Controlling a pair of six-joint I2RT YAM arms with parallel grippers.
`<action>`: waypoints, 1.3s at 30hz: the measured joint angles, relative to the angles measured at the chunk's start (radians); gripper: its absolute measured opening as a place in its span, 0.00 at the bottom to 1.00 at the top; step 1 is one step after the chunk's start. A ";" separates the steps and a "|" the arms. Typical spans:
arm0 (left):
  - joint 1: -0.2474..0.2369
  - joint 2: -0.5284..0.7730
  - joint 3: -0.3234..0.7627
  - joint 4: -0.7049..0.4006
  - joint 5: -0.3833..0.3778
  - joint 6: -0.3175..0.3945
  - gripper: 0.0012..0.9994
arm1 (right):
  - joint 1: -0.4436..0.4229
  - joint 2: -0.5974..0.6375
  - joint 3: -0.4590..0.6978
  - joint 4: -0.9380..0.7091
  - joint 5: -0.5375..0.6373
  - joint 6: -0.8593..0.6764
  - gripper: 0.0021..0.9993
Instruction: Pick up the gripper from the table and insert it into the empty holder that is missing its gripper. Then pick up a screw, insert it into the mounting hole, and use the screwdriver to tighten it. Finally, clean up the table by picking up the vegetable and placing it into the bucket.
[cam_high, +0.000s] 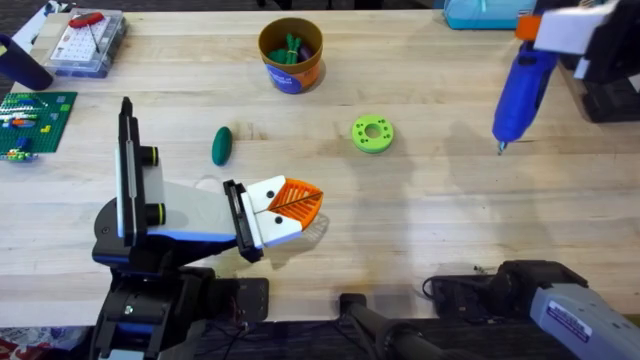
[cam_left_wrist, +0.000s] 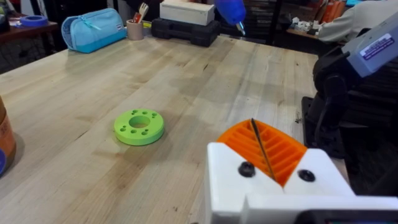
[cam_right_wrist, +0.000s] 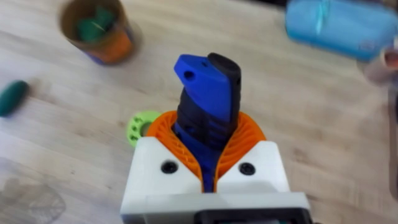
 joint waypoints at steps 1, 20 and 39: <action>0.000 0.000 0.000 0.000 0.000 0.000 0.01 | 0.006 -0.017 0.001 0.002 -0.007 0.001 0.05; 0.000 0.000 0.000 0.000 -0.001 -0.001 0.01 | 0.042 -0.028 -0.014 0.551 -0.414 0.158 0.05; 0.000 0.000 0.000 0.000 -0.002 -0.001 0.01 | 0.346 0.351 0.155 1.142 -0.784 0.480 0.05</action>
